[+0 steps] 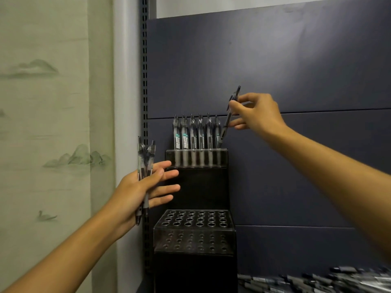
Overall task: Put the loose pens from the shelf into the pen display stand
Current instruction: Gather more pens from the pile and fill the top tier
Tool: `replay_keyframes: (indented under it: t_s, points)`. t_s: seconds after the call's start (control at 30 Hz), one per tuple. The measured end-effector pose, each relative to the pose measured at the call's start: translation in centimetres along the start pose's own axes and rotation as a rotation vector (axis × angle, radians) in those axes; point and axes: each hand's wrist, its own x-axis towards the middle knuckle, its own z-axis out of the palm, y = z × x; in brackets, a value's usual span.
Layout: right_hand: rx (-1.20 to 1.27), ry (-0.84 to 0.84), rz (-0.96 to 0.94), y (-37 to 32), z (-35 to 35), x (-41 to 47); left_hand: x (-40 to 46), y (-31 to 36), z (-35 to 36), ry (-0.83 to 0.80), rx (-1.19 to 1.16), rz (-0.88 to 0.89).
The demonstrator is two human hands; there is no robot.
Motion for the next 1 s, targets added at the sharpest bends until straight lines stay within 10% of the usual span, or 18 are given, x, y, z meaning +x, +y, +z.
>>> replay_keyframes:
  t_s: [1.0]
  points:
    - [-0.394,-0.181,-0.009,1.8,2.3,0.0,-0.4,-0.7,1.1,0.01,-0.025,-0.003]
